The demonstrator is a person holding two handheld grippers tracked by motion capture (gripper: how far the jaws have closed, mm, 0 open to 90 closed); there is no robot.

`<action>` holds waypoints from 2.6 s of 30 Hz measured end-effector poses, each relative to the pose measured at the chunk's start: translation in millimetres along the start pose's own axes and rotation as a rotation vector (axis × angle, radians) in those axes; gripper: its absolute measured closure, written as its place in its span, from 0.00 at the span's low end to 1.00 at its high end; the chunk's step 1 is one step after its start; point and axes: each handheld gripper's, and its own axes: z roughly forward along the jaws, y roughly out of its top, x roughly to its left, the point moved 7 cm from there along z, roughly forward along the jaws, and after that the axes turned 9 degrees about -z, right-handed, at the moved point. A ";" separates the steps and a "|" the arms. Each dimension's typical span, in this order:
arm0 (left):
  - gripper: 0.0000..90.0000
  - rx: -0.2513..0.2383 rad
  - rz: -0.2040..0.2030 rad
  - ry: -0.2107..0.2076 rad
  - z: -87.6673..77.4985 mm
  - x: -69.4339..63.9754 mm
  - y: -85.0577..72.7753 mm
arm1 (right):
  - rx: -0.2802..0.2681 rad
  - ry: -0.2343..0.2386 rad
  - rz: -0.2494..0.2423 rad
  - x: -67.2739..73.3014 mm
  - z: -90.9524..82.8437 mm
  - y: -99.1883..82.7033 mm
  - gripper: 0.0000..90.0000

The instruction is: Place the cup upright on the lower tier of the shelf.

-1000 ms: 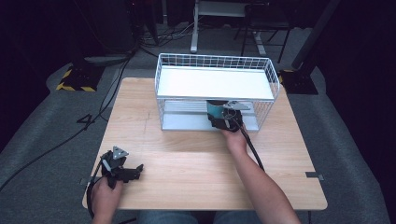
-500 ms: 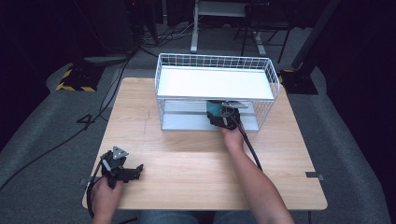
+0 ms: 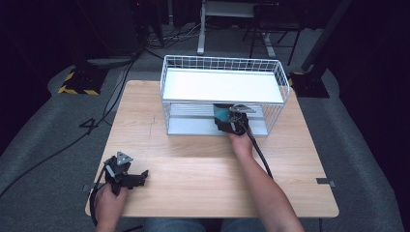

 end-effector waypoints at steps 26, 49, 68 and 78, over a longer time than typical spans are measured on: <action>0.00 0.000 0.000 0.000 0.0 0.0 0.0 | 0.007 0.003 0.001 -1.3 -33.7 -1.8 0.14; 0.00 -0.001 0.000 0.000 0.0 -0.1 -0.1 | 0.027 0.087 -0.032 0.1 -120.1 -11.4 0.14; 0.00 -0.001 -0.003 0.002 0.6 -0.2 0.7 | 0.051 0.094 -0.114 -11.0 -187.6 -39.5 0.17; 0.00 0.000 0.003 -0.002 1.2 0.1 1.6 | 0.062 0.110 -0.081 -17.0 -219.0 -65.6 0.17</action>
